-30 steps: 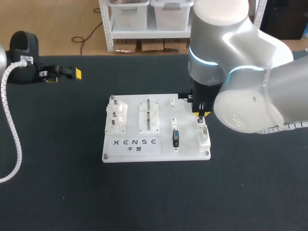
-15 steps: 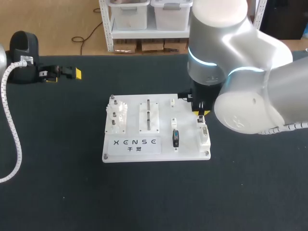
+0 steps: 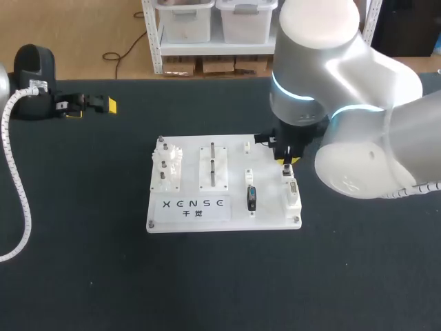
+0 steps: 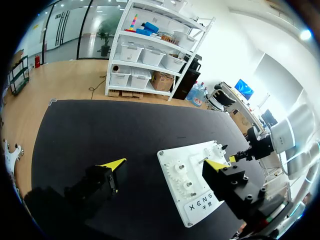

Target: Insert the USB connector, Ethernet cable, and multi-pin plug into their matching sockets one by one.

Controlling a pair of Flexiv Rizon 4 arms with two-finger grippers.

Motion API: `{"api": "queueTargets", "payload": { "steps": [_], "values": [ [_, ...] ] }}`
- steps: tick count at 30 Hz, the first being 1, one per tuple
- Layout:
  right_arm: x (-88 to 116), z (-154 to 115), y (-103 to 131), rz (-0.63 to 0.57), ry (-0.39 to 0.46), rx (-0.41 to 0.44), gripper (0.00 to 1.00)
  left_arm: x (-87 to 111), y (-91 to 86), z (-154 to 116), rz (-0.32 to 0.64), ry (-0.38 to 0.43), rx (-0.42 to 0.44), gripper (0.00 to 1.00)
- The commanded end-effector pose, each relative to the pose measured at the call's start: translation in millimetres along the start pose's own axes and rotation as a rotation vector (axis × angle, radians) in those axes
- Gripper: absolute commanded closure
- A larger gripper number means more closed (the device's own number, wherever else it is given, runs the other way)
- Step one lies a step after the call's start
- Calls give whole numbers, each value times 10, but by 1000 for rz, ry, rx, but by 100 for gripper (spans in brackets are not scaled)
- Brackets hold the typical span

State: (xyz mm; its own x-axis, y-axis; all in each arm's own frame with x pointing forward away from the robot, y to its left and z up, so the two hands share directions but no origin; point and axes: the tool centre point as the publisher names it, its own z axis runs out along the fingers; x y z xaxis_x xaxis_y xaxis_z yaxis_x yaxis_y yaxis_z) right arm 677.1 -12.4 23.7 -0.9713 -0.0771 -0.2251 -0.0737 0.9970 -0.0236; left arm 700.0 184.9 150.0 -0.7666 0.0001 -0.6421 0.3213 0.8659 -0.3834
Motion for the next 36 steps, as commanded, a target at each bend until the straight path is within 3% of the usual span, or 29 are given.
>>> {"api": "queueTargets", "payload": {
  "steps": [1,36],
  "values": [
    [16,-18,-20,-1,-17,-1,100,0,0,0,0,0,0,0],
    [26,-85,-61,70,-46,2,100,0,0,0,0,0,0,0]
  ]
}}
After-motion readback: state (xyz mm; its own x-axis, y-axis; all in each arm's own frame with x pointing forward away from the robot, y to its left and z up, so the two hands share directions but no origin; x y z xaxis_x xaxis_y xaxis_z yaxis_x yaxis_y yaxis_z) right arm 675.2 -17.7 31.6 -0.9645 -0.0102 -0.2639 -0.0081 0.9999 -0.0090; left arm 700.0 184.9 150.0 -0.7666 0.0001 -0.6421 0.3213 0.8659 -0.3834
